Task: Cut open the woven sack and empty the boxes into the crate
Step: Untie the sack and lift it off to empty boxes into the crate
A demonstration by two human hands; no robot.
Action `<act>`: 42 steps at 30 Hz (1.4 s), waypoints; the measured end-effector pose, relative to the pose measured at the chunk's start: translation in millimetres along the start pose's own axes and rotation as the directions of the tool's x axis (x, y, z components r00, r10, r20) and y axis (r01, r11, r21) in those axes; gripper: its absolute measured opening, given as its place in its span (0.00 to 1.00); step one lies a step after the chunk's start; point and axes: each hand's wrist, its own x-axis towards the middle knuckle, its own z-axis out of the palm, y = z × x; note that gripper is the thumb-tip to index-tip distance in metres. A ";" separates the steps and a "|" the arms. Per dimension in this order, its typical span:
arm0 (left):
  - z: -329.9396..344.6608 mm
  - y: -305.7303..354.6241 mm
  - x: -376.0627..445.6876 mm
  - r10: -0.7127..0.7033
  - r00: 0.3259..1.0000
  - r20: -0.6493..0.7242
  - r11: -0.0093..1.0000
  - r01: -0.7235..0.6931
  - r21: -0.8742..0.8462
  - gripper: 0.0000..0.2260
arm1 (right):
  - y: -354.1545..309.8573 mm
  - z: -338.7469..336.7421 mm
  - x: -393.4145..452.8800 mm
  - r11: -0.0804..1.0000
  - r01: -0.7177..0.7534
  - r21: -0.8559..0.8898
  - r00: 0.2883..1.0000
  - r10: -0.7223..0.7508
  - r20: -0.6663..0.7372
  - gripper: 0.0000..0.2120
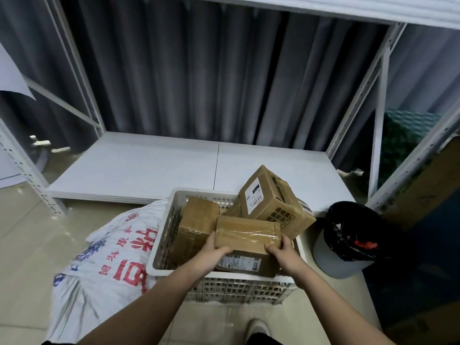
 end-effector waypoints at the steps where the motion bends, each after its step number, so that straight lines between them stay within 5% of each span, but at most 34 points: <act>1: -1.6 -1.0 1.3 0.003 1.000 -0.019 1.000 -0.002 0.011 0.31 | -0.2 1.0 -1.1 1.000 0.000 0.012 1.000 -0.001 0.019 0.32; 9: -15.2 -12.6 9.5 -0.070 0.992 -0.104 0.991 0.081 0.109 0.32 | -5.8 17.3 5.4 0.993 -0.054 0.100 0.991 0.042 0.124 0.30; 16: -39.2 -20.0 9.1 -0.123 0.933 -0.339 0.987 0.152 0.060 0.39 | -9.1 47.3 15.9 0.983 -0.107 0.147 0.956 0.061 0.286 0.27; 22: -51.8 -20.5 1.6 -0.120 0.933 -0.339 0.980 0.165 0.108 0.37 | 4.3 70.6 29.3 0.959 0.068 -0.275 0.992 -0.036 0.120 0.34; 25: -44.9 -19.7 -5.6 -0.142 0.970 -0.200 0.968 0.178 0.178 0.26 | 2.4 68.6 23.1 0.690 0.019 -0.724 0.995 0.061 0.085 0.28; 28: -54.5 -21.9 -14.6 -0.129 0.983 -0.133 0.941 0.163 0.296 0.15 | -12.3 54.5 11.4 0.471 0.052 -0.881 0.967 0.198 0.163 0.23; 34: -98.4 -34.2 -37.1 -0.072 0.964 -0.257 0.939 0.152 0.309 0.10 | -34.0 62.9 1.3 0.733 0.012 -0.681 0.871 0.327 0.368 0.12; 37: -125.3 -58.2 -42.3 -0.117 0.912 -0.392 0.899 0.265 0.349 0.24 | -39.5 96.3 -3.4 0.739 0.081 -0.669 0.850 0.300 0.433 0.11; 42: -161.0 -120.2 -41.4 -0.182 0.818 -0.545 0.811 0.439 0.387 0.31 | -31.8 156.1 -1.5 0.683 0.228 -0.695 0.817 0.255 0.518 0.17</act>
